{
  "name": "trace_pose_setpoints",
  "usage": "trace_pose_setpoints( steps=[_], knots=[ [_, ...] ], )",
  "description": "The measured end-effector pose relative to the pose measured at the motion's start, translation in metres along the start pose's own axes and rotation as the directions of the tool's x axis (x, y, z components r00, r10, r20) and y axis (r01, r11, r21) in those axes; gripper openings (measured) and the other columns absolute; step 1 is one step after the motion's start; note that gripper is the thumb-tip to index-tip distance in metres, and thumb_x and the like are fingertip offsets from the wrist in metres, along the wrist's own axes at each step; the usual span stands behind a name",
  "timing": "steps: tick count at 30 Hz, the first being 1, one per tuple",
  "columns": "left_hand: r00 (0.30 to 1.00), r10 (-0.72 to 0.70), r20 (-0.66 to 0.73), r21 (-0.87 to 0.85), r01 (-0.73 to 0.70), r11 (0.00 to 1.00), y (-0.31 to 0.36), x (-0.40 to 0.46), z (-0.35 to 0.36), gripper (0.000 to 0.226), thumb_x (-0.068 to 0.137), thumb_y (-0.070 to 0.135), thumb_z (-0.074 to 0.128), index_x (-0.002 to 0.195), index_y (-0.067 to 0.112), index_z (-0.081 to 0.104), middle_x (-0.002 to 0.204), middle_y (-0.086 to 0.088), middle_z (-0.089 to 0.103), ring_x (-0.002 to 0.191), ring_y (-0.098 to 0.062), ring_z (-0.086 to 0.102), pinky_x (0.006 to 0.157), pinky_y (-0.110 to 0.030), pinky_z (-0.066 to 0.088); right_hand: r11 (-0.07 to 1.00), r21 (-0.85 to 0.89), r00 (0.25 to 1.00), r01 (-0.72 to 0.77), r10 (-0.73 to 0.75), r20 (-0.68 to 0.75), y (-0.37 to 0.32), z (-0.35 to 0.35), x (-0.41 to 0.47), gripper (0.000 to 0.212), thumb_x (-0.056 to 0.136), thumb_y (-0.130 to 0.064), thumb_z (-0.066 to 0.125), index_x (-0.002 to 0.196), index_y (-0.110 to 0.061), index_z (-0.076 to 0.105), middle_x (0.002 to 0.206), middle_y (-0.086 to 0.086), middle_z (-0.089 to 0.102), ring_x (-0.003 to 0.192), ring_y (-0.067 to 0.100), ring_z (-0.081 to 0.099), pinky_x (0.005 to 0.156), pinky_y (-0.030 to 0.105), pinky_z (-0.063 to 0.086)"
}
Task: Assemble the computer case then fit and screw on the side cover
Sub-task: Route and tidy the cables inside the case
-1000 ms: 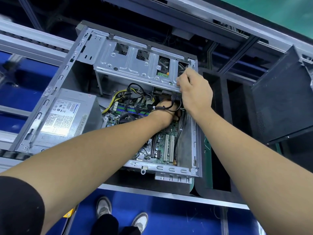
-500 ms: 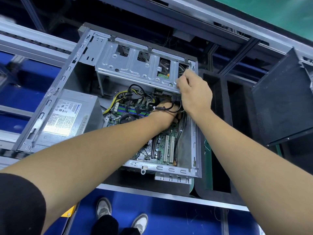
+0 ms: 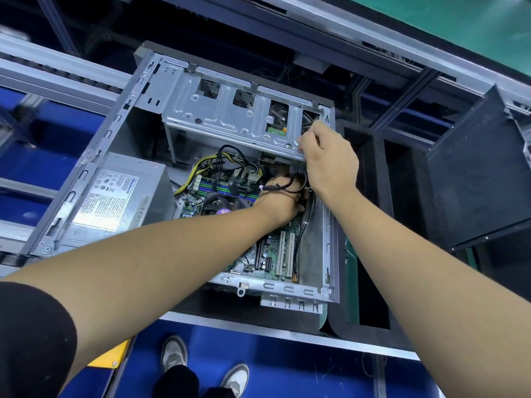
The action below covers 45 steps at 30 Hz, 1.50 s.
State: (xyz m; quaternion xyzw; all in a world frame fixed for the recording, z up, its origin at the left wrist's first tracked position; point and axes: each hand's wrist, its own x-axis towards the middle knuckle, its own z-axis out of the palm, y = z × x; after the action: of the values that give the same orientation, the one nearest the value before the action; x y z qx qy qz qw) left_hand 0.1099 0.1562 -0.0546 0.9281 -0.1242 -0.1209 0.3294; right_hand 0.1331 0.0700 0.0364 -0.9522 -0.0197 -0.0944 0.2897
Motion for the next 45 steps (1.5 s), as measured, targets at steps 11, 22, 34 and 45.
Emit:
trace_pose_setpoints(
  steps=[11,22,34,45],
  knots=[
    [0.997,-0.034,-0.071,0.039,0.036,0.999,0.01,-0.002,-0.002,0.043,0.084,0.018,0.065,0.124,0.01,0.052,0.12,-0.02,0.061,0.107,-0.042,0.06,0.082,-0.04,0.049,1.0,0.004,1.0,0.01,-0.01,-0.014,0.003,0.0,0.002,0.025,0.093,-0.032,0.042,0.081,-0.012,0.052,0.084,0.004,0.068,0.08,0.026,0.058,0.066,0.037,0.042],
    [0.998,-0.033,-0.059,0.079,0.037,0.996,0.009,0.0,0.001,0.047,0.083,0.02,0.065,0.127,0.012,0.051,0.121,-0.021,0.061,0.108,-0.043,0.061,0.084,-0.04,0.05,1.0,0.012,1.0,0.01,-0.01,-0.017,0.005,0.002,0.002,0.03,0.089,-0.037,0.037,0.081,-0.012,0.051,0.088,0.005,0.071,0.081,0.025,0.061,0.069,0.035,0.046],
    [0.841,-0.02,0.54,0.277,-0.155,0.948,0.018,-0.035,-0.067,0.058,0.102,0.021,0.057,0.149,-0.003,0.033,0.134,-0.014,0.048,0.126,-0.028,0.05,0.101,-0.026,0.038,0.996,0.065,0.999,-0.053,0.053,0.005,0.0,-0.005,-0.001,0.029,0.09,-0.031,0.035,0.08,-0.009,0.052,0.083,0.009,0.068,0.084,0.031,0.062,0.071,0.039,0.047],
    [0.868,-0.076,0.49,0.321,-0.099,0.942,-0.045,-0.041,-0.187,0.031,0.099,0.022,0.064,0.13,0.016,0.059,0.126,-0.001,0.062,0.119,-0.026,0.058,0.095,-0.036,0.045,0.995,-0.086,0.998,-0.052,0.053,0.015,0.0,-0.003,-0.001,0.013,0.092,-0.021,0.044,0.084,-0.018,0.054,0.074,-0.002,0.065,0.071,0.023,0.06,0.059,0.028,0.036]
  ],
)
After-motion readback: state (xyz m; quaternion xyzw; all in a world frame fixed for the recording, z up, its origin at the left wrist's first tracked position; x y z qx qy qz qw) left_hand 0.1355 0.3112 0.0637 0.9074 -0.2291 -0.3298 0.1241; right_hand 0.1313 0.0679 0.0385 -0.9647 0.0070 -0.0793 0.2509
